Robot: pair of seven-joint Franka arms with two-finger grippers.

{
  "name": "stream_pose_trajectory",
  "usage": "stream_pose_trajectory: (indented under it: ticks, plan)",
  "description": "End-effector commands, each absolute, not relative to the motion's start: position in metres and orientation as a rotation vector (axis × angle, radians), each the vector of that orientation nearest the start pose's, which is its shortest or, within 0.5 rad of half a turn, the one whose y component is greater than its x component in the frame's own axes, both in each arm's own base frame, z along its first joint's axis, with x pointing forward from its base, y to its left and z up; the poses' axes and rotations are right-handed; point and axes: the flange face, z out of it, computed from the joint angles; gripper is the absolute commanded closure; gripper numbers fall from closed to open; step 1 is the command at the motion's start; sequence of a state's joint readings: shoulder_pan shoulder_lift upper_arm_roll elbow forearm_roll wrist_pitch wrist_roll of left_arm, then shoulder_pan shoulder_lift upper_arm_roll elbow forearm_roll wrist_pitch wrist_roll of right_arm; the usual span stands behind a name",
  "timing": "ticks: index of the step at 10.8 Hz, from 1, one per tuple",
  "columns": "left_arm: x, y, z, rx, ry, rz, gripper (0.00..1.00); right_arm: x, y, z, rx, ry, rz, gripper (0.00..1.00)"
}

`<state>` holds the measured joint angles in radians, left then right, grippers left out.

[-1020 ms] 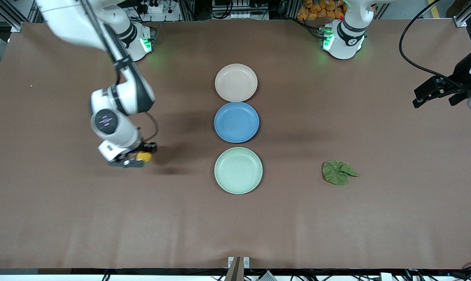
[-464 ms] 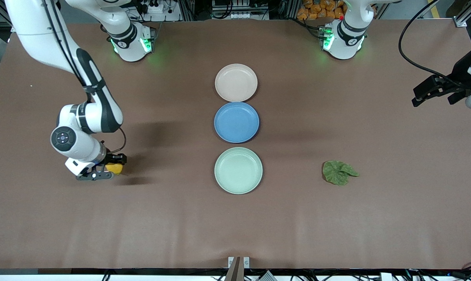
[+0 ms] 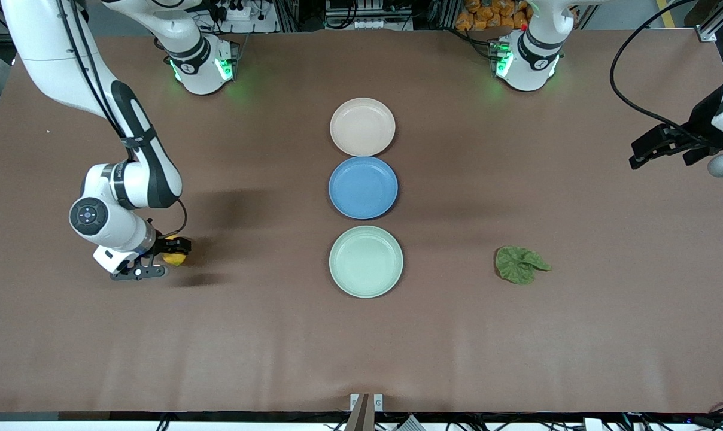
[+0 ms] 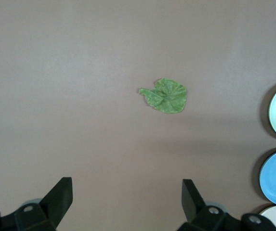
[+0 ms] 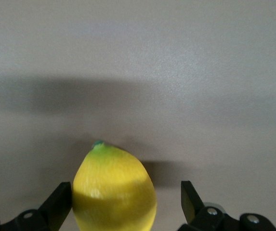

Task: Pick lemon and lettuce from plates
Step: 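Carry the lemon away from the plates and lower it with the right gripper, then release the lemon on the table and raise the right gripper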

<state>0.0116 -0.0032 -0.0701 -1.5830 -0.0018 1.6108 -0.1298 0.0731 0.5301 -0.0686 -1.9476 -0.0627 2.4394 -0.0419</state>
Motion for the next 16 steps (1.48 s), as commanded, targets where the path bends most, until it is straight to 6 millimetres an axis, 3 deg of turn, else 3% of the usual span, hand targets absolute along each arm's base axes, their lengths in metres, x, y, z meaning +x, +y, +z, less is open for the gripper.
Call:
stream_pose_trajectory:
  ticks: [1,4,6,9,12,16]
  plan:
    - [0.559,-0.029,0.624,-3.144,-0.097,-0.074,0.0,0.606,0.016,0.254,-3.201,-0.214,0.129,0.0]
    - [0.559,-0.029,0.624,-3.144,-0.099,-0.077,0.0,0.57,-0.002,0.294,-3.181,-0.224,0.232,0.0]
    - [0.56,-0.026,0.624,-3.138,-0.098,-0.077,0.0,0.552,-0.002,0.331,-3.176,-0.239,0.247,0.0]
    - [0.564,-0.026,0.622,-3.138,-0.089,-0.092,0.0,0.528,0.008,0.42,-3.175,-0.246,0.234,0.0]
    - [0.564,-0.026,0.623,-3.138,-0.089,-0.094,0.0,0.536,0.006,0.501,-3.145,-0.191,0.202,0.0]
    - [0.564,-0.026,0.623,-3.136,-0.088,-0.092,0.0,0.552,0.005,0.609,-3.158,-0.202,-0.066,0.0]
